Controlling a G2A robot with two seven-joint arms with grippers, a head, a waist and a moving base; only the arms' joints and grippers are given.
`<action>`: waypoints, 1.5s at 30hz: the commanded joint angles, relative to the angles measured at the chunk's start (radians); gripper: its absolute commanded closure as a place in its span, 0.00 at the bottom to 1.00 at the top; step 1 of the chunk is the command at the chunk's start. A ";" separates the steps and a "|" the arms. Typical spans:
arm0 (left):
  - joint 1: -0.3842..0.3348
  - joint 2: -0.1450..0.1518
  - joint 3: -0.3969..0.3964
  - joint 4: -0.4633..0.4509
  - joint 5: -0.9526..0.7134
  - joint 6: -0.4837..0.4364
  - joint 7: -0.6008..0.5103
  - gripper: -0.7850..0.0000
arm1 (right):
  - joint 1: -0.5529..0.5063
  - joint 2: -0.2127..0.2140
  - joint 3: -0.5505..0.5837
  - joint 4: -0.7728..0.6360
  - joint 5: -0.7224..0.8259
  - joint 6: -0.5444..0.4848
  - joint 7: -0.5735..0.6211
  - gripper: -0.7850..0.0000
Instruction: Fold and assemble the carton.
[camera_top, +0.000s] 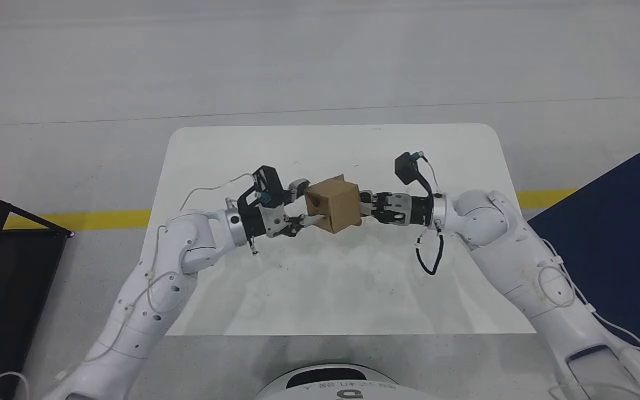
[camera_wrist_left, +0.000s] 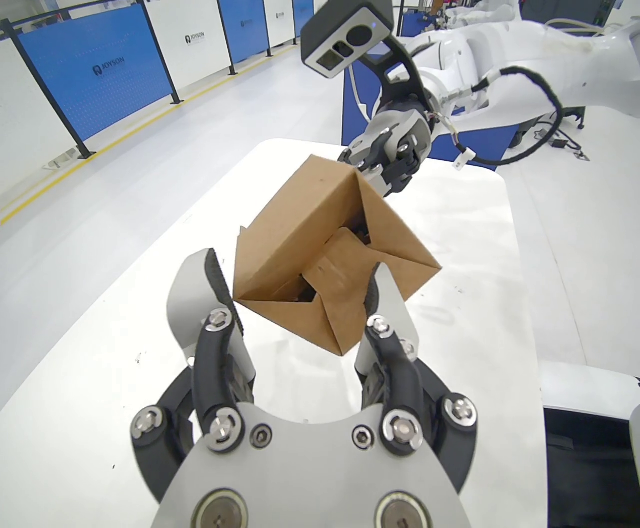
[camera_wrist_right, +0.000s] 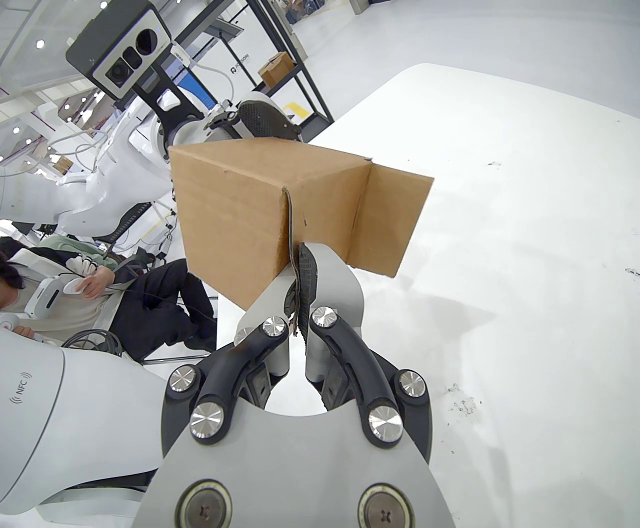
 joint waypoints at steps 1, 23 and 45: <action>-0.002 0.000 0.001 0.001 0.000 0.004 -0.001 0.28 | -0.001 0.001 0.001 -0.001 0.000 -0.001 0.000 1.00; 0.072 0.033 -0.122 0.022 -0.073 -0.175 0.030 0.00 | -0.001 0.002 -0.001 -0.005 0.000 0.014 0.002 1.00; -0.069 0.004 0.053 0.159 -0.393 -0.136 -0.210 0.04 | 0.002 0.001 -0.003 -0.003 -0.005 0.006 -0.003 1.00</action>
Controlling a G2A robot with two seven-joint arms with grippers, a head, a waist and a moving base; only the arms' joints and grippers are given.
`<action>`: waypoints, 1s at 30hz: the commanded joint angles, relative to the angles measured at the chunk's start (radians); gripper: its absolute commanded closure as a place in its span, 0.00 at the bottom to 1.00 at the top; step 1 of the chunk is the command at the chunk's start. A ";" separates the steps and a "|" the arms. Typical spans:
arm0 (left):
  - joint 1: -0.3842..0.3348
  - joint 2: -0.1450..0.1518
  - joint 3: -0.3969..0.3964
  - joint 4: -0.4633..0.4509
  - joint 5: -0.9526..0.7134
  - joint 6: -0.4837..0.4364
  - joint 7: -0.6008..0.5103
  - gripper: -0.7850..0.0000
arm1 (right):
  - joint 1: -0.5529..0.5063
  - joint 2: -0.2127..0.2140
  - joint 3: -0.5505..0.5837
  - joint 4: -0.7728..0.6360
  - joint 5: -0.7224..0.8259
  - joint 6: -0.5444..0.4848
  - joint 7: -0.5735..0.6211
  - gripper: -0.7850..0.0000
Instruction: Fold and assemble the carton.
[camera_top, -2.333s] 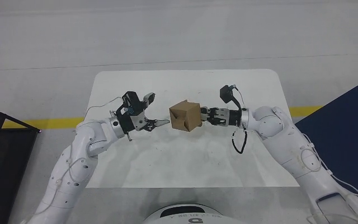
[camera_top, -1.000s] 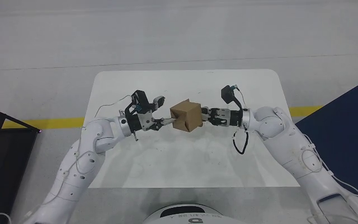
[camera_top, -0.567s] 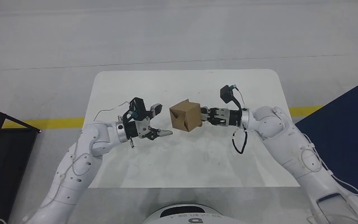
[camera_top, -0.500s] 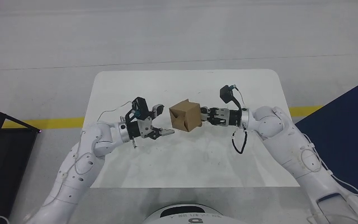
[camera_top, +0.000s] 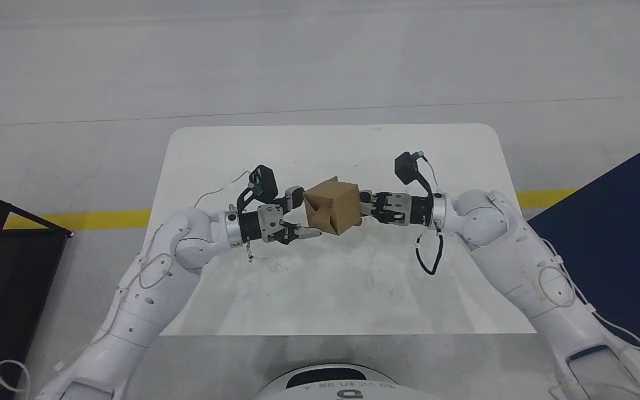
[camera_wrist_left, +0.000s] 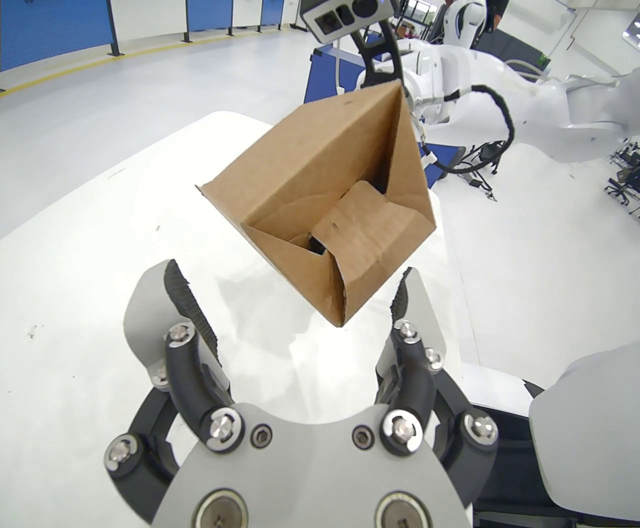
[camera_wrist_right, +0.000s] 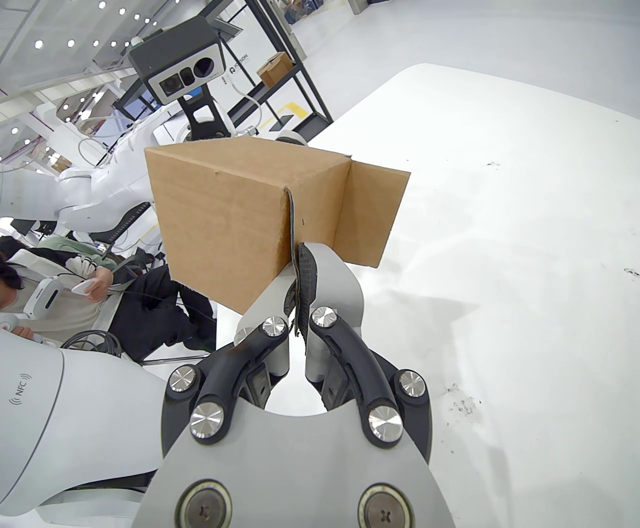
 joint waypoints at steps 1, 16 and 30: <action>-0.008 -0.001 0.006 0.006 -0.018 -0.004 -0.011 0.05 | 0.001 0.000 0.000 -0.001 -0.003 0.001 0.000 1.00; -0.015 -0.004 0.024 -0.007 -0.017 0.045 -0.016 0.26 | -0.004 0.001 0.000 -0.009 -0.013 0.006 -0.006 1.00; -0.017 -0.005 0.041 -0.018 -0.008 0.063 -0.025 0.24 | -0.013 0.004 0.008 -0.019 -0.015 0.000 -0.008 1.00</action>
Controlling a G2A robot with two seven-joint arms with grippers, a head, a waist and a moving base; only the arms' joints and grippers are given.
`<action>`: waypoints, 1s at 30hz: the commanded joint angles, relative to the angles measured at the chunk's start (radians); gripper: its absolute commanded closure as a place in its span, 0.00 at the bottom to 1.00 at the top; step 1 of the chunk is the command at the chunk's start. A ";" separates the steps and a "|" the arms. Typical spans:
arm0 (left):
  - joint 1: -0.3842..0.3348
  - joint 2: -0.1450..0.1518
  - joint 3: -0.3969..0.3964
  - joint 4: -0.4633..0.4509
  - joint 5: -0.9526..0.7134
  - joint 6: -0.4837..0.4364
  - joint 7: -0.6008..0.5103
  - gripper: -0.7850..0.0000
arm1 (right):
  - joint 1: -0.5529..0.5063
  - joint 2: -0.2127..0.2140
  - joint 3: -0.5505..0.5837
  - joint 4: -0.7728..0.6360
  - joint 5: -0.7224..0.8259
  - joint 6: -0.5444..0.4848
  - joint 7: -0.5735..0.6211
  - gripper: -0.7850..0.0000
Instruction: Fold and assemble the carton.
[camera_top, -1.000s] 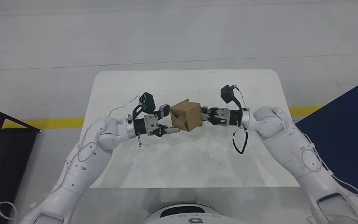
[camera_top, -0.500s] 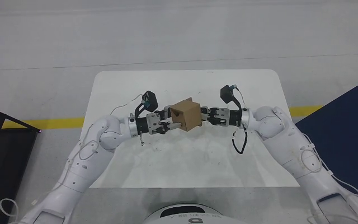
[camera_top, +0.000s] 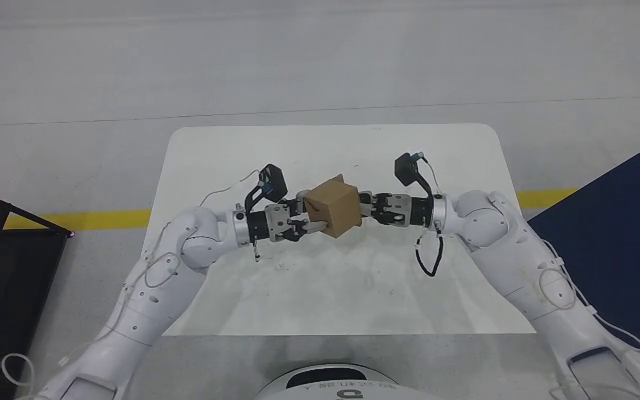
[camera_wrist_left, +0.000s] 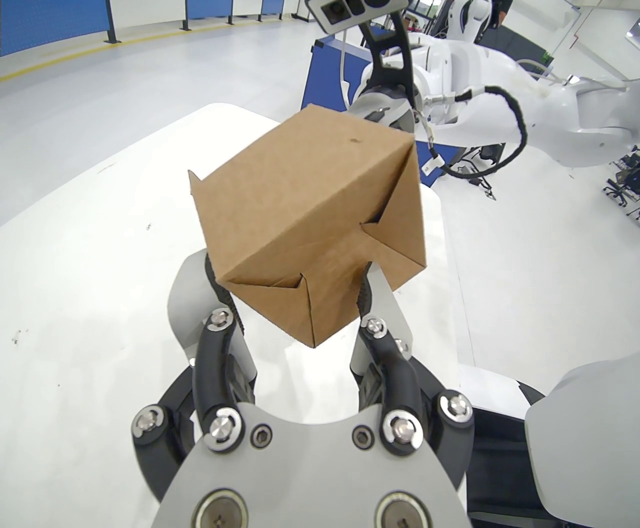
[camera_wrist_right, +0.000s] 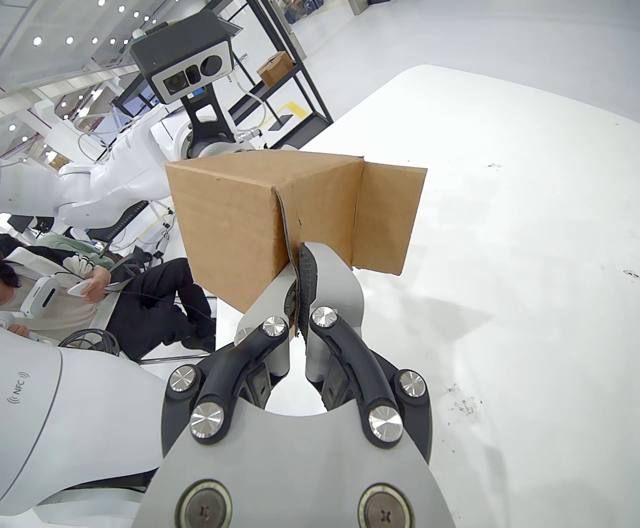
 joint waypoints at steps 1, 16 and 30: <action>0.000 0.000 -0.001 -0.001 -0.001 -0.002 0.002 0.23 | -0.001 0.001 0.001 -0.001 0.000 0.000 0.000 1.00; 0.099 0.053 -0.232 0.031 -0.047 -0.117 0.078 0.00 | -0.002 0.003 0.005 0.005 0.011 0.000 0.001 1.00; 0.176 0.076 -0.356 0.027 -0.049 -0.138 0.121 0.00 | 0.011 0.005 0.006 -0.038 -0.092 0.101 0.031 1.00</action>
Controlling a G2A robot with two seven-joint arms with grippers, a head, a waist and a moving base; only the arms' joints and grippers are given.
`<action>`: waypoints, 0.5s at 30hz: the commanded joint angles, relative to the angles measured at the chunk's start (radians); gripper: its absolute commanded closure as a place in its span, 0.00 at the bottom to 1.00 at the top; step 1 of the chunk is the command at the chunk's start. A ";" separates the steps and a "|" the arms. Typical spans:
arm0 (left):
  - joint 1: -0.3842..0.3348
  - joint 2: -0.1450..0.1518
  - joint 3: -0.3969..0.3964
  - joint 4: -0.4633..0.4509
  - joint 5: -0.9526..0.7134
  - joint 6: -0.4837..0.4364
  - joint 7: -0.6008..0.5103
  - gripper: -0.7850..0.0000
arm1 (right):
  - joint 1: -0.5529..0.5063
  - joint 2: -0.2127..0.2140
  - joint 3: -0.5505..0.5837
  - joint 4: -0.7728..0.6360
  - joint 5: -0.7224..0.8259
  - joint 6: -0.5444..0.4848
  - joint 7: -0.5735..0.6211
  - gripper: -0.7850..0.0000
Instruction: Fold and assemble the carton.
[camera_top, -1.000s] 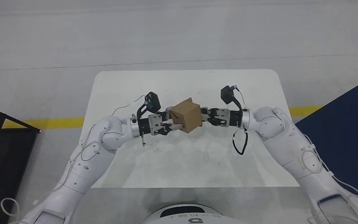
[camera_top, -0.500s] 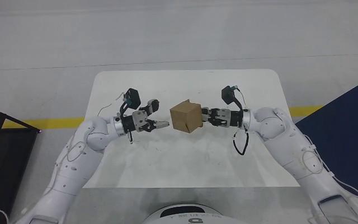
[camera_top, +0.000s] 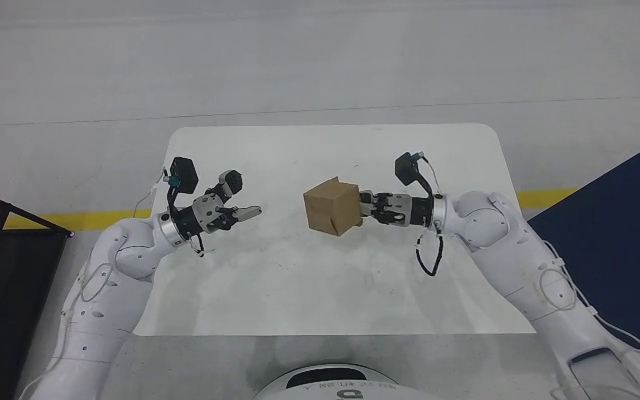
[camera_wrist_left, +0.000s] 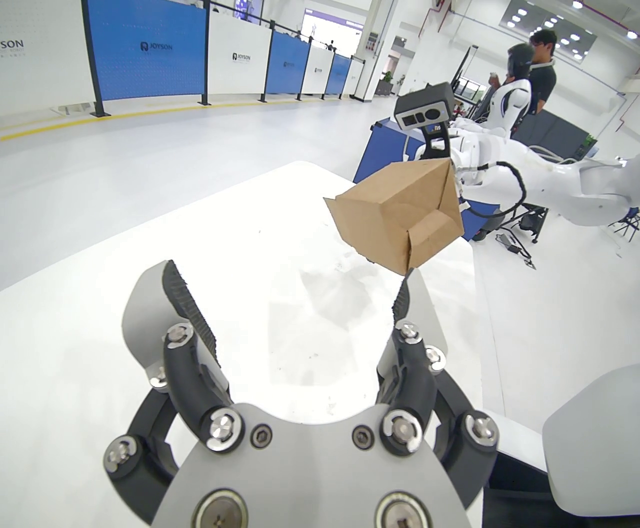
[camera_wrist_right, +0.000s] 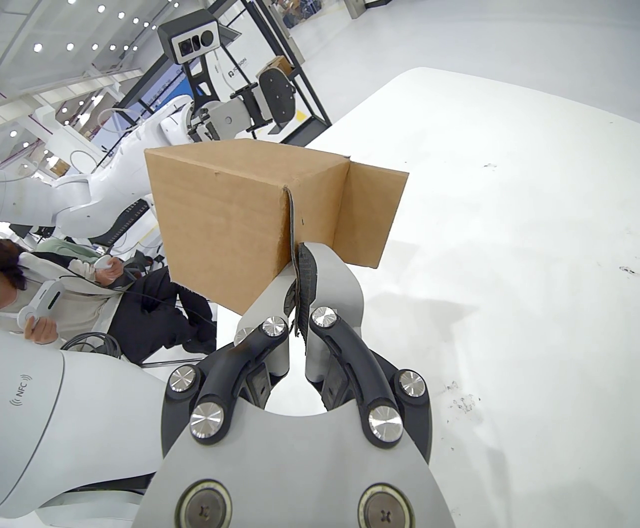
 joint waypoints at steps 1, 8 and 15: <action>0.000 0.000 0.000 0.000 0.000 0.000 0.000 0.00 | 0.014 0.007 0.019 -0.039 -0.077 0.068 0.039 1.00; 0.000 0.000 0.000 0.000 0.000 0.000 0.000 0.00 | -0.036 0.063 0.188 -0.359 -0.377 0.422 0.348 1.00; 0.000 0.000 0.000 0.000 0.000 0.000 0.000 0.00 | -0.002 0.077 0.147 -0.588 -0.766 0.734 0.788 1.00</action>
